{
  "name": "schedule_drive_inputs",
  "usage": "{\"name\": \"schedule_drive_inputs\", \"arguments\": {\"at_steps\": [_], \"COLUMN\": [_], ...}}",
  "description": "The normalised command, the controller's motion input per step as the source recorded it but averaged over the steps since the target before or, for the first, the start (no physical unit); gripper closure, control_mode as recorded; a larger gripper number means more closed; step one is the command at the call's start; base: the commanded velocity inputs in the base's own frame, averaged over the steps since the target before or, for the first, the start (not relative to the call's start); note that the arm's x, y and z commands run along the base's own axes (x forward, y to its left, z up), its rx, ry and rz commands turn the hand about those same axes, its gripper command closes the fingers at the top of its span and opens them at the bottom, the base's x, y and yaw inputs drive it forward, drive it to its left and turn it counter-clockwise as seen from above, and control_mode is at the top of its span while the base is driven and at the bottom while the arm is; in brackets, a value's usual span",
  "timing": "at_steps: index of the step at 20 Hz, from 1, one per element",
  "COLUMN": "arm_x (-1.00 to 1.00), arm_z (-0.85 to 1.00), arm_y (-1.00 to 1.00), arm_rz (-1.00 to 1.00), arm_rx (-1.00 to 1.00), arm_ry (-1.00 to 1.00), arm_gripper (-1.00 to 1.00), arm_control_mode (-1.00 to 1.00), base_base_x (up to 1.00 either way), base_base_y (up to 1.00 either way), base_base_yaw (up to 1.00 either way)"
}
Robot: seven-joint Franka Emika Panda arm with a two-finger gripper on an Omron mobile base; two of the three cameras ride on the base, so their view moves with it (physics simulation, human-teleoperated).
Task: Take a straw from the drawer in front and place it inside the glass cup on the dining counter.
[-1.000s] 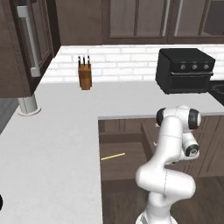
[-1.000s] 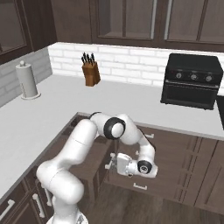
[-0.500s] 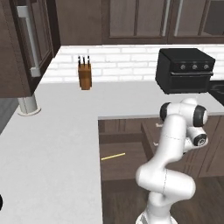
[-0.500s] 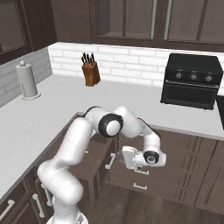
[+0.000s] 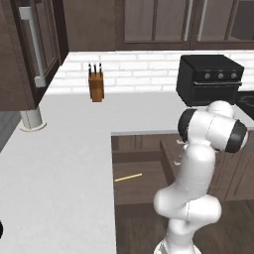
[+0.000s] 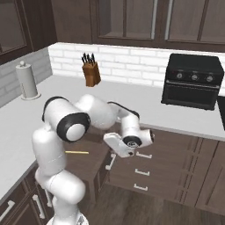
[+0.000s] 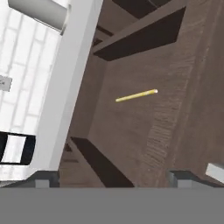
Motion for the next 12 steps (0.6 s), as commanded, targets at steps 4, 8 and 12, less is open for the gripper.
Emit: {"name": "schedule_drive_inputs", "arguments": {"at_steps": [4, 8, 12], "arm_x": [0.03, 0.28, 0.38], "arm_z": [0.52, 0.10, -0.04], "arm_y": [0.84, 0.46, 0.11], "arm_rz": [-0.14, -0.13, -0.11], "arm_rx": [-0.37, -0.27, -0.24], "arm_ry": [0.08, 0.22, 0.26], "arm_gripper": [-1.00, -1.00, -1.00], "arm_control_mode": [-1.00, -1.00, -1.00], "base_base_x": [0.00, 0.00, 0.00], "base_base_y": [0.00, 0.00, 0.00], "base_base_yaw": [0.00, 0.00, 0.00]}}
